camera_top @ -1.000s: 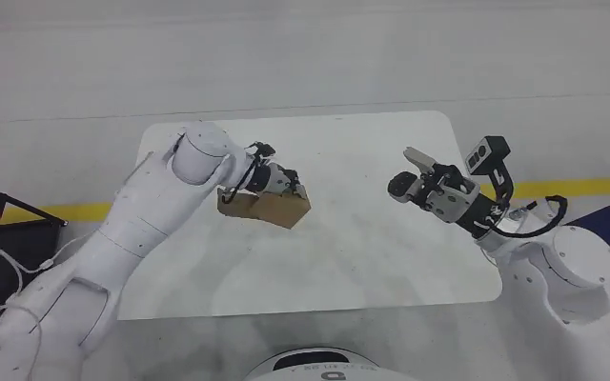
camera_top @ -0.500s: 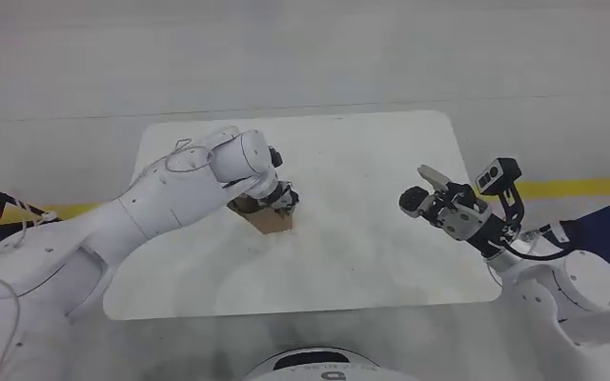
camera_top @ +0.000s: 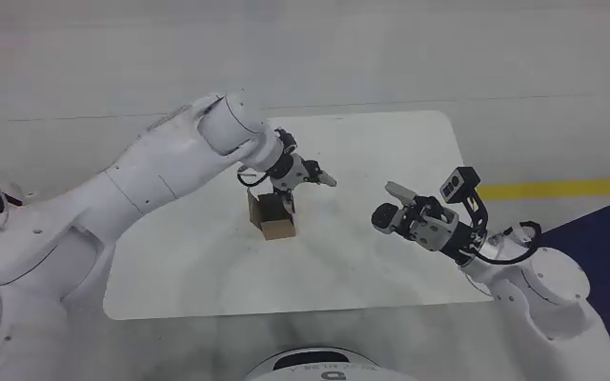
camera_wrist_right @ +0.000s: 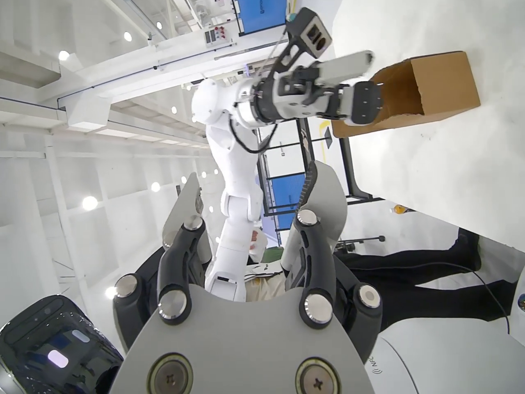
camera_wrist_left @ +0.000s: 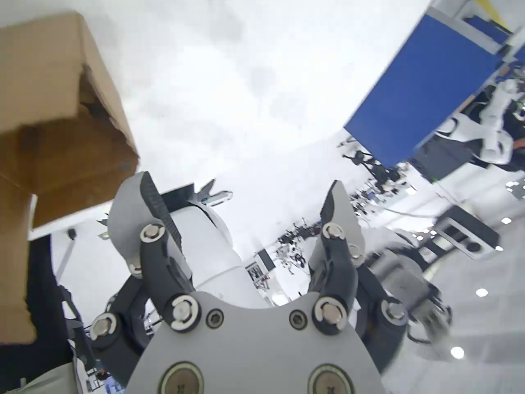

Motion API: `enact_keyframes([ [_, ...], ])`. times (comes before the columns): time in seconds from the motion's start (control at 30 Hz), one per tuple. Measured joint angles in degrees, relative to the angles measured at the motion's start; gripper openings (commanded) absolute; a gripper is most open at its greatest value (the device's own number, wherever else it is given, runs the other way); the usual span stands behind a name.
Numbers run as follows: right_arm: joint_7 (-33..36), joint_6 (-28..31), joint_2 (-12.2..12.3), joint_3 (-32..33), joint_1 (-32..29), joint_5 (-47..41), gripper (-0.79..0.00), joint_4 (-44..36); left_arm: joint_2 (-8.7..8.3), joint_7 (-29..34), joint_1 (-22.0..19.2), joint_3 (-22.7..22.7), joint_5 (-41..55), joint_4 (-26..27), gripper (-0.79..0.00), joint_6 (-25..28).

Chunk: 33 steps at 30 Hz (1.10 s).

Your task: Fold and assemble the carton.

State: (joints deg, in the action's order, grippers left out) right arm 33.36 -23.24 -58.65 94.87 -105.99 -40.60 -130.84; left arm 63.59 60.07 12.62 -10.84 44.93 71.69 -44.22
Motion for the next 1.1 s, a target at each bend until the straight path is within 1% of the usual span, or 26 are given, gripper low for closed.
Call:
enact_keyframes([
  [0.03, 0.0, -0.4, 0.0, -0.5, 0.6, 0.3, 0.000, 0.0, -1.06, 0.1, 0.0, -0.9, 1.8, 0.3, 0.000, 0.1],
  [0.1, 0.0, -1.3, 0.0, -1.6, 2.2, 0.4, 0.000, 0.0, -4.04, 0.1, 1.4, -4.4, 5.2, 1.2, 0.000, 1.0],
  [0.13, 0.0, -1.5, 0.0, -1.8, 2.5, 0.3, 0.000, 0.0, -6.03, -0.6, 3.1, -7.0, 6.9, 1.9, 0.000, 2.4],
  [0.2, 0.0, -1.5, 0.0, -1.8, 2.5, 0.2, 0.000, 0.0, -9.39, -2.1, 6.9, -11.8, 10.0, 3.2, 0.000, 5.7],
  [0.23, 0.0, -1.5, 0.0, -1.8, 2.4, 0.2, 0.000, 0.0, -11.83, -3.2, 10.3, -15.5, 12.4, 4.4, 0.000, 8.7],
  [0.27, 0.0, -1.5, 0.0, -1.8, 2.4, 0.2, 0.000, 0.0, -13.74, -3.9, 13.4, -18.5, 14.4, 5.5, 0.000, 11.3],
  [0.3, 0.0, -1.5, 0.0, -1.8, 2.4, 0.2, 0.000, 0.0, -15.68, -4.5, 17.1, -21.7, 16.5, 6.7, 0.000, 14.3],
  [0.33, 0.0, -1.5, 0.0, -1.8, 2.4, 0.2, 0.000, 0.0, -18.22, -4.9, 22.6, -26.0, 19.5, 8.5, 0.000, 18.4],
  [0.4, 0.0, -1.5, 0.0, -1.8, 2.4, 0.3, 0.000, 0.0, -21.79, -4.9, 31.8, -32.3, 23.7, 11.1, 0.000, 24.8],
  [0.43, 0.0, -1.5, 0.0, -1.8, 2.4, 0.3, 0.000, 0.0, -23.83, -4.9, 38.1, -36.1, 26.1, 13.0, 0.000, 29.0],
  [0.5, -0.6, -1.2, 0.0, -2.6, 2.7, 1.1, 0.000, 0.6, -26.22, -4.5, 47.3, -41.3, 29.7, 16.4, 0.000, 35.3],
  [0.53, -1.4, -0.4, 0.0, -4.6, 3.4, 3.6, 0.000, 1.3, -27.37, -4.3, 52.8, -44.1, 31.7, 18.7, 0.000, 38.8],
  [0.6, -1.8, 2.0, 0.0, -9.3, 5.6, 10.0, 0.000, 2.9, -28.61, -5.1, 60.0, -47.5, 33.2, 21.8, 0.000, 42.9],
  [0.63, -1.6, 4.2, -0.1, -12.7, 7.3, 14.4, 0.000, 4.2, -29.19, -5.7, 64.0, -49.4, 33.7, 23.7, 0.000, 44.9],
  [0.73, -2.2, 10.0, -0.7, -20.5, 11.7, 21.3, 0.000, 8.1, -30.23, -7.2, 71.7, -53.4, 34.0, 27.6, 0.000, 47.9],
  [0.77, -2.8, 11.6, -0.9, -22.5, 12.9, 24.0, 0.000, 9.3, -30.51, -7.9, 73.5, -54.5, 33.7, 28.4, 0.000, 48.3],
  [0.8, -3.5, 13.2, -1.1, -24.5, 13.9, 26.7, -0.025, 10.4, -30.78, -8.8, 75.2, -55.7, 33.1, 29.0, 0.000, 48.4],
  [0.83, -4.7, 15.3, -1.4, -27.1, 15.0, 29.8, -0.031, 11.9, -31.12, -10.3, 77.2, -57.1, 32.1, 29.8, 0.000, 48.3],
  [0.87, -6.1, 16.9, -1.7, -28.9, 15.8, 32.1, 0.000, 12.9, -31.37, -11.6, 78.6, -58.2, 31.2, 30.4, 0.000, 47.9],
  [0.93, -10.2, 19.8, -2.3, -32.6, 17.3, 38.0, 0.000, 14.8, -31.80, -15.2, 81.4, -60.3, 29.0, 31.7, 0.000, 46.8],
  [1.03, -14.5, 20.3, -2.8, -35.4, 18.2, 43.7, 0.000, 15.8, -31.97, -21.0, 84.3, -62.1, 27.2, 33.6, 0.000, 45.3],
  [1.1, -14.6, 20.2, -2.8, -35.4, 18.1, 43.3, 0.000, 15.8, -31.79, -23.7, 85.4, -62.5, 27.5, 35.0, 0.000, 44.9],
])
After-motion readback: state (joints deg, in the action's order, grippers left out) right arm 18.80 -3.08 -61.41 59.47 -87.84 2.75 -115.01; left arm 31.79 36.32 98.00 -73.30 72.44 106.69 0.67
